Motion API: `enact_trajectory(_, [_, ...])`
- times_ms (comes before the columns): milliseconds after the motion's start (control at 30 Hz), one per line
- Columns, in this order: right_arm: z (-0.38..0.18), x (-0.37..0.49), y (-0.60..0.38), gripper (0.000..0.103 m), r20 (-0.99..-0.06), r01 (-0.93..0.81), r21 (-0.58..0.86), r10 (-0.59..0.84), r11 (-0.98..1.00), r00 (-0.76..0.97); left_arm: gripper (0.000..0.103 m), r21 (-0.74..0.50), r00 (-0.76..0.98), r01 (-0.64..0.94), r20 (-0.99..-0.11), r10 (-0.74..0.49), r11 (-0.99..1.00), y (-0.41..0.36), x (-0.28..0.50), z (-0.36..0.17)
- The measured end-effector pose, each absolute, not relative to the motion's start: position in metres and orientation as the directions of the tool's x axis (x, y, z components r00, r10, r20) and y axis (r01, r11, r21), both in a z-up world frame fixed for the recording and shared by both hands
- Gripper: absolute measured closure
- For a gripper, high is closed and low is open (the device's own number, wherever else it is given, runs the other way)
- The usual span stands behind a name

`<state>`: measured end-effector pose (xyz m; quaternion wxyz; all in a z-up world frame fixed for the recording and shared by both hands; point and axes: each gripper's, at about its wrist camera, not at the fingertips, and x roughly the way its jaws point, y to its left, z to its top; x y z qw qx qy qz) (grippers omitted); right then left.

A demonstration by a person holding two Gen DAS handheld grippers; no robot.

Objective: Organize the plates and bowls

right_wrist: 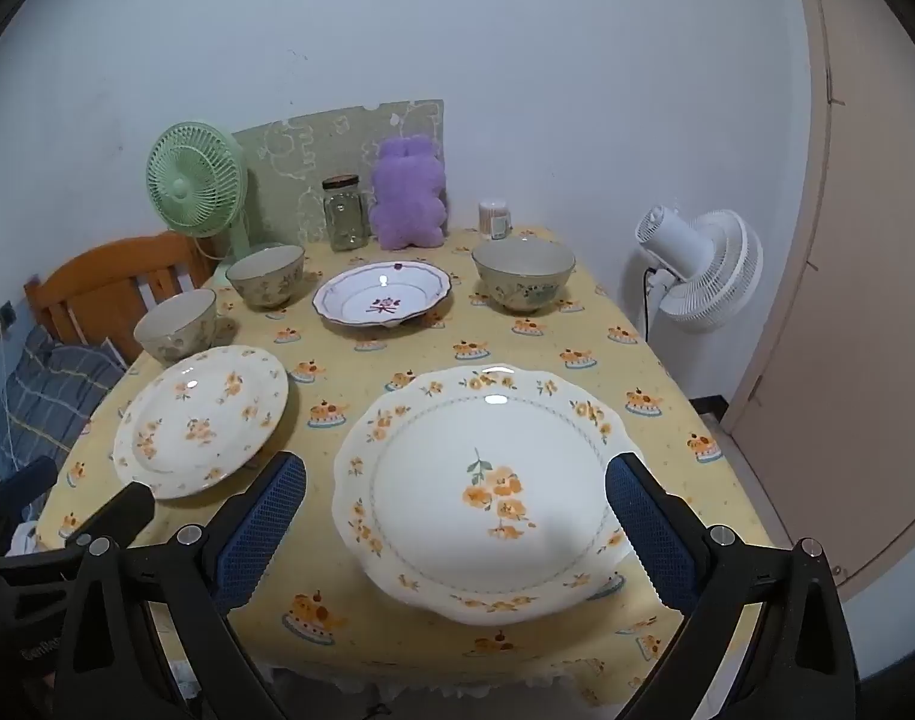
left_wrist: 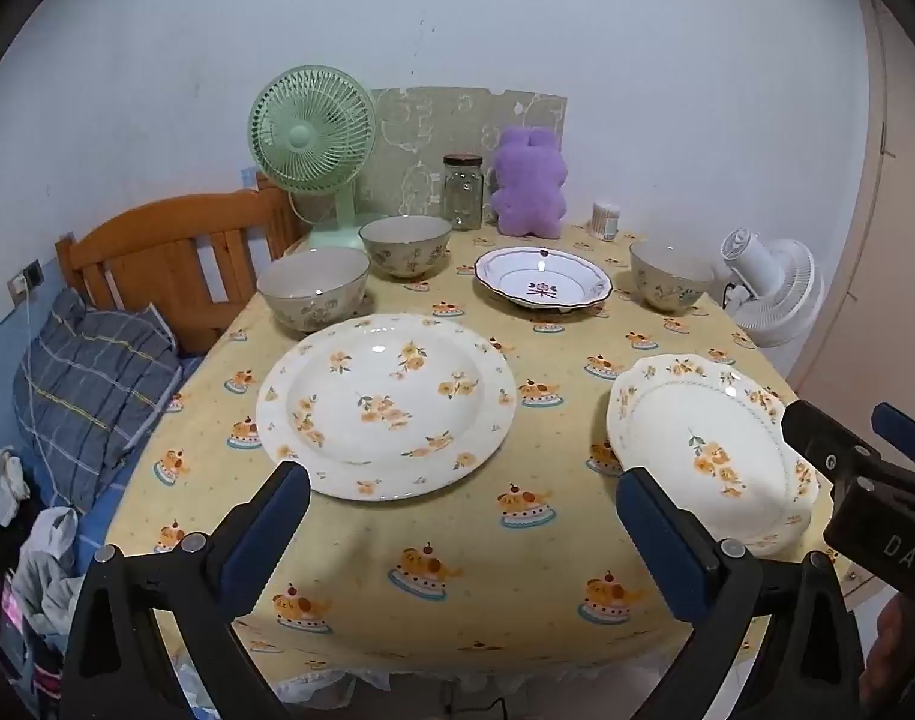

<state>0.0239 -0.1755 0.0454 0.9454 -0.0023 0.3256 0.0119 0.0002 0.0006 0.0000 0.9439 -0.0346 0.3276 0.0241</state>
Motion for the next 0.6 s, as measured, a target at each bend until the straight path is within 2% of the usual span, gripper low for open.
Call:
enact_trajectory(200, [0.049,0.026,-0.167,0.002,-0.648,-0.028,-0.021,0.008,0.999,0.762,0.000,0.015,0.788,-0.064,-0.613,0.060,0.998,-0.013,0.000,0.005])
enact_trajectory(600, [0.047,0.023,-0.179,0.002,-0.666,-0.026,0.005,0.023,1.000,0.746,0.000,-0.043,0.776,-0.063,-0.630,0.022,0.997,-0.007,0.000,0.005])
